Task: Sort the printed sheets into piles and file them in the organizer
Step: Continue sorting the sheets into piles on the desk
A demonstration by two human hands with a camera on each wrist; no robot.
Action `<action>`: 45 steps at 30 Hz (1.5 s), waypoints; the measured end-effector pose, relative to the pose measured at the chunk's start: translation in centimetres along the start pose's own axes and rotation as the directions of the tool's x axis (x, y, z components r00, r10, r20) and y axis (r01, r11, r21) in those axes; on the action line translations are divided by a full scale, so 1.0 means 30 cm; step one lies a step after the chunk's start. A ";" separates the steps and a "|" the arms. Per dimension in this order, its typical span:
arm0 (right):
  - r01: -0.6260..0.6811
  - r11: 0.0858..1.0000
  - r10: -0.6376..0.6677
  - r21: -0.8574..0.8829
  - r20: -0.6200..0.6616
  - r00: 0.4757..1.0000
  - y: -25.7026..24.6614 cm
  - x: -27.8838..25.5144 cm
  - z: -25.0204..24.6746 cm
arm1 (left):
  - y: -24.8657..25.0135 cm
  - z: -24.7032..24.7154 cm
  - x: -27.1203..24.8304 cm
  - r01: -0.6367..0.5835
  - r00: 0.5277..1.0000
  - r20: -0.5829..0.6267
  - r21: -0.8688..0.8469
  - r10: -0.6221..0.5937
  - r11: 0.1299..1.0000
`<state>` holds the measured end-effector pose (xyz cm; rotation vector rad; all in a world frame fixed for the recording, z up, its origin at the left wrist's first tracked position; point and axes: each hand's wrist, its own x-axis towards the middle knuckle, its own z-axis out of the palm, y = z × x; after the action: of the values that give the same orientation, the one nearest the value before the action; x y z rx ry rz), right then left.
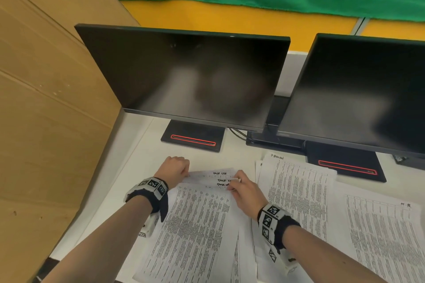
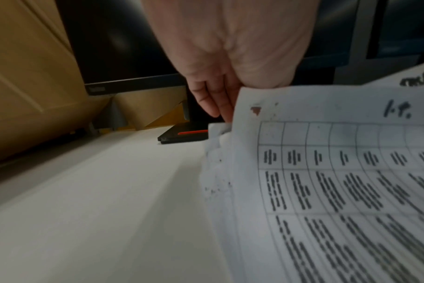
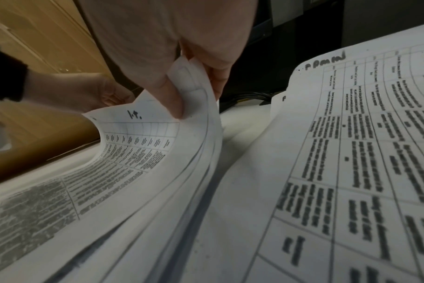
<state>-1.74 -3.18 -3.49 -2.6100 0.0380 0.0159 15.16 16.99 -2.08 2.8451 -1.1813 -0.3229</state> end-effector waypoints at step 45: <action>0.067 0.995 -0.065 -0.072 0.029 0.997 -0.008 0.012 0.000 | 0.003 -0.058 -0.088 -0.107 0.938 -0.326 0.046 0.116 0.993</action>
<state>-1.36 -2.97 -3.38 -2.6820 -0.0592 0.0291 13.64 18.72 0.09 2.6942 -1.2729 0.1689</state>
